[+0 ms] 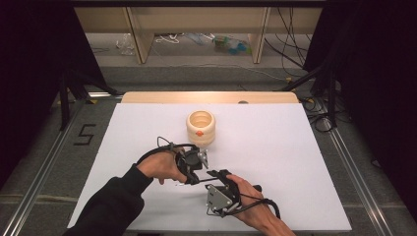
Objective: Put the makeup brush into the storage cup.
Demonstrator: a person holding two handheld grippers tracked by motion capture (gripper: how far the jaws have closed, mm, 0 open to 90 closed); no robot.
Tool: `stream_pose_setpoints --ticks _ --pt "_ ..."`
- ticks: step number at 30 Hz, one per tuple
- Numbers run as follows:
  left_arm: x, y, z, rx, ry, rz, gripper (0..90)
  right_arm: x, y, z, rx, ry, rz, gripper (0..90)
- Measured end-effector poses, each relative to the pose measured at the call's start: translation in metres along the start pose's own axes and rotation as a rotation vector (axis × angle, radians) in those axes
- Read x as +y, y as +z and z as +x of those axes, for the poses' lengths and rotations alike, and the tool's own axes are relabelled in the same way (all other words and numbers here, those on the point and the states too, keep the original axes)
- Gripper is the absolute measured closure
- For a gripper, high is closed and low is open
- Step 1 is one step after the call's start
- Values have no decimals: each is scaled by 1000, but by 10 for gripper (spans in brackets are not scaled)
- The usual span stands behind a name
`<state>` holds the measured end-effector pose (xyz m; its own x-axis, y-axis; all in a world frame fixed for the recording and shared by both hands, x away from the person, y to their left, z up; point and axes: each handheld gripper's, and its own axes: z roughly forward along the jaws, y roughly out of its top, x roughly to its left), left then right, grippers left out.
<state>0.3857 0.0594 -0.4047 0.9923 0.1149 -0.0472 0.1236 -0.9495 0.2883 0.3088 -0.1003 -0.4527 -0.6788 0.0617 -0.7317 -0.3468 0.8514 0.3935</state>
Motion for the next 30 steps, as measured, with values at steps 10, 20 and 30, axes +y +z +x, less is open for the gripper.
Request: stream_pose_setpoints --ticks 10,20,30 --pt "1 0 -2 2 7 -2 854 4 3 3 17 -49 19 666" --pt "2 0 -4 -3 13 3 854 7 5 10 -2 -5 25 722" --pt "2 0 -5 -13 9 0 854 8 6 6 14 -156 51 749"
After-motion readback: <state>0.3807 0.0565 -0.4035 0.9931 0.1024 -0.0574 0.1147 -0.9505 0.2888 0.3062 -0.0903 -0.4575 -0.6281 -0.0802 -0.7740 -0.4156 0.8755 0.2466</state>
